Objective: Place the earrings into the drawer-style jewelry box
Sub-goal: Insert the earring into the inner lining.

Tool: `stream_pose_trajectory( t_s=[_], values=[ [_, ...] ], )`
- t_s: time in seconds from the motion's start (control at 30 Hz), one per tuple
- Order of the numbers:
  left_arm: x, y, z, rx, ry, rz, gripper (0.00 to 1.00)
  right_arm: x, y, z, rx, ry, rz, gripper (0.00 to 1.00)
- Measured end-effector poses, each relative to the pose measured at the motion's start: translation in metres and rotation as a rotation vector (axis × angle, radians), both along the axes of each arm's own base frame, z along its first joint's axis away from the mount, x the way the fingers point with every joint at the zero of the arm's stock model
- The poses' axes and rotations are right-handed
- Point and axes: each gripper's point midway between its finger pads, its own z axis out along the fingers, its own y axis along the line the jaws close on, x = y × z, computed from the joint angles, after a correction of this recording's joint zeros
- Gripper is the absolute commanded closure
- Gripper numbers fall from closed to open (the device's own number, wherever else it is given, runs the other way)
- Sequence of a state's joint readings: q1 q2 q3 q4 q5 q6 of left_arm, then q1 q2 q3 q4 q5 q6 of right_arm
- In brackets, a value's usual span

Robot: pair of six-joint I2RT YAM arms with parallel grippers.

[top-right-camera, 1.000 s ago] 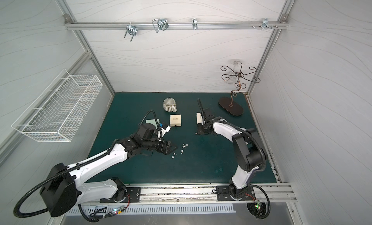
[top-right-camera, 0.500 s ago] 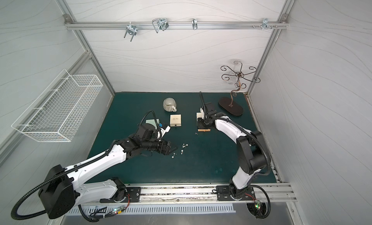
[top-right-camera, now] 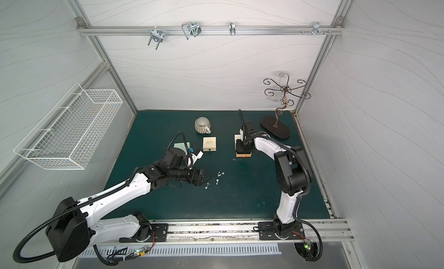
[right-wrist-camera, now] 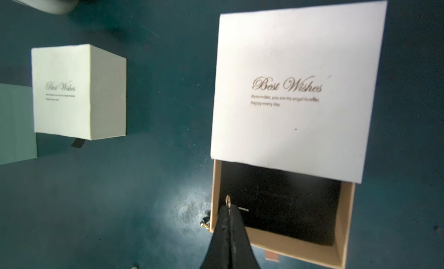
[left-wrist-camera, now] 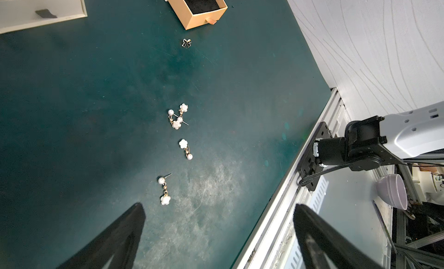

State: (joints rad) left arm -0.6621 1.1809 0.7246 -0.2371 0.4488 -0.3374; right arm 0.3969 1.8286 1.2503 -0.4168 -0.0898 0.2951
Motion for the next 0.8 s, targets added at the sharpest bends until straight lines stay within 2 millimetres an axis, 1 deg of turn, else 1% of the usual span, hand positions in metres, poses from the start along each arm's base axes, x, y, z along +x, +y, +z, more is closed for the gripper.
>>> stream_pose_trajectory(
  t_s=[0.27, 0.43, 0.53, 0.8],
  values=[
    [-0.0002, 0.0002, -0.0001, 0.001, 0.001, 0.0, 0.01, 0.0016, 0.0008, -0.0053, 0.0, 0.009, 0.0, 0.99],
    [-0.0003, 0.0002, -0.0002, 0.001, 0.001, 0.0, 0.01, 0.0027, -0.0004, -0.0057, 0.001, 0.009, -0.003, 0.88],
    [-0.0003, 0.0002, -0.0002, 0.001, 0.001, 0.0, 0.01, 0.0029, -0.0007, -0.0055, 0.0, 0.009, -0.003, 0.85],
    [-0.0001, 0.0004, 0.0004, 0.0, -0.001, 0.001, 0.01, 0.0039, -0.0005, -0.0042, 0.002, 0.006, -0.004, 0.83]
  ],
)
